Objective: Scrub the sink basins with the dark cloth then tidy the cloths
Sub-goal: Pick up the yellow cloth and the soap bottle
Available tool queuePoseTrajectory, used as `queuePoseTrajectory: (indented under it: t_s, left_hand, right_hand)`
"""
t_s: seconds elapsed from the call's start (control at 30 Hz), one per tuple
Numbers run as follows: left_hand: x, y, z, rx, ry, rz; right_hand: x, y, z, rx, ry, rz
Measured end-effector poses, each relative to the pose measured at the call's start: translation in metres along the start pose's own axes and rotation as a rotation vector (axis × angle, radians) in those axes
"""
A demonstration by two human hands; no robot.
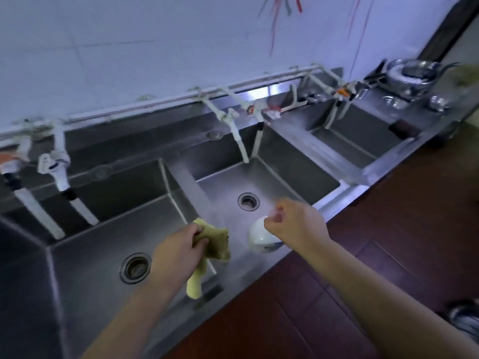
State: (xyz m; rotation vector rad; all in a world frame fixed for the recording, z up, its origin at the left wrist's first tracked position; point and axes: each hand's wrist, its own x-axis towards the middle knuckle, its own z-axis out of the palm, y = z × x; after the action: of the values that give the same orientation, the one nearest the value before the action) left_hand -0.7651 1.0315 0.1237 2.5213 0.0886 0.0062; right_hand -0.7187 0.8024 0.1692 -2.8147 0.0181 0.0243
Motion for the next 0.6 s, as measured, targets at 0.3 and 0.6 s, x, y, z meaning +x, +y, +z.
queuePoseTrajectory:
  t_s: [0.3,0.6]
  left_hand:
    - [0.073,0.143,0.094,0.061,-0.114,0.126]
    - [0.200,0.246,0.183,0.010,-0.173,0.263]
  right_hand:
    - [0.045,0.181,-0.056,-0.158,0.054,0.129]
    - [0.134,0.286,-0.090,-0.111,0.069,0.292]
